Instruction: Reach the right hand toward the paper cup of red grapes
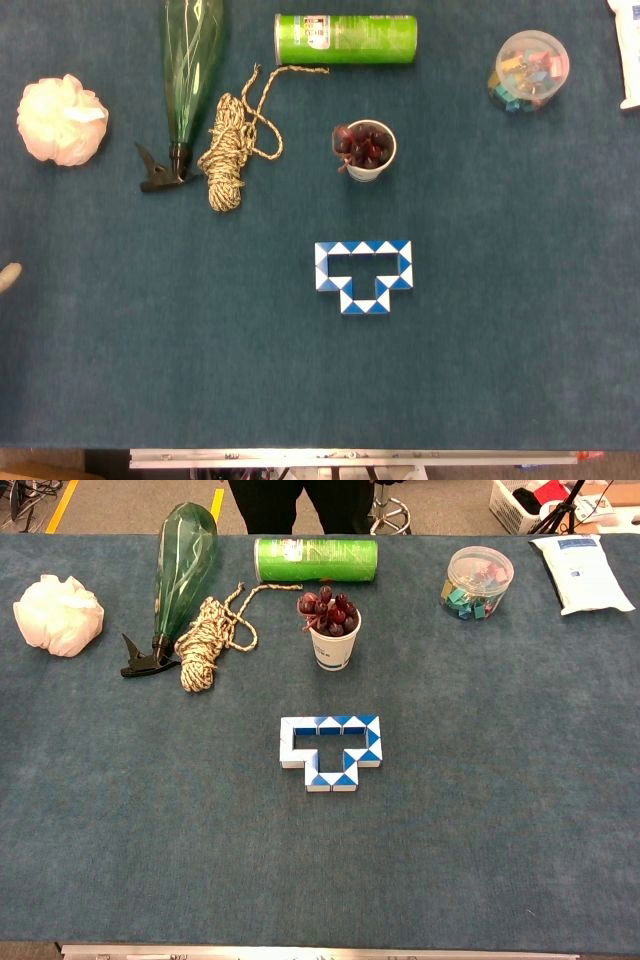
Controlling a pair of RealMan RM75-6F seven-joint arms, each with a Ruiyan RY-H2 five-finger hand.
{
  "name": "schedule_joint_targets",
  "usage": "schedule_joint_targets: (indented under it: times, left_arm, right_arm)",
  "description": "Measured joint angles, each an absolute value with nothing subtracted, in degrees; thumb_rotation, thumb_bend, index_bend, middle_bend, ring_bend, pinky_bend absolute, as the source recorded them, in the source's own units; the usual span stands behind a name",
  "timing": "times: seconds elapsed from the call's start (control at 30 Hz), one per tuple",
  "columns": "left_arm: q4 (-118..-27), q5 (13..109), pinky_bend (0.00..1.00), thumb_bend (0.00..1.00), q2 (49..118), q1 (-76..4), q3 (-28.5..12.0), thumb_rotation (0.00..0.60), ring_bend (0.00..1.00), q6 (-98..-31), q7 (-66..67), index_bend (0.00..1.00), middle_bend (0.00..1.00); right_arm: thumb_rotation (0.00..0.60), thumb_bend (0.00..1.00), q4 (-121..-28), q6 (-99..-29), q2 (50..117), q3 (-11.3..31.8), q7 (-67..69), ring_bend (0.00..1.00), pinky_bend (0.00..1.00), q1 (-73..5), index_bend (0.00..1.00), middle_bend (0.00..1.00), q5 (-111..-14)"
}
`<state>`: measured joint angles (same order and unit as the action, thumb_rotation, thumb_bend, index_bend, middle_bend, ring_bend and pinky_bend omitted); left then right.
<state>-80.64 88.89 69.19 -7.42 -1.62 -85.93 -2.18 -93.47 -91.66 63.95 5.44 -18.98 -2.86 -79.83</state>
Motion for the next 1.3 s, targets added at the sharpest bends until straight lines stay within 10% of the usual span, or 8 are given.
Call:
schedule_joint_targets:
  times: [1.07,1.3]
  left_arm:
    - [-81.9,88.3,0.00,0.00,68.8,-7.0,-1.7,0.600,0.00,-85.8,-1.6,0.04,0.00]
    - [-81.7,88.3,0.00,0.00,68.9,-7.0,-1.7,0.600,0.00,-85.7,-1.6,0.04,0.00]
  right_arm:
    - [0.600,0.00,-91.0,-91.7,65.8,6.5,-16.0,0.00,0.08,-2.8,0.00,0.00,-82.2]
    - [0.600,0.57,-91.1,-91.4,66.1,6.7,-16.4,0.00,0.08,-2.7,0.00,0.00,-82.0]
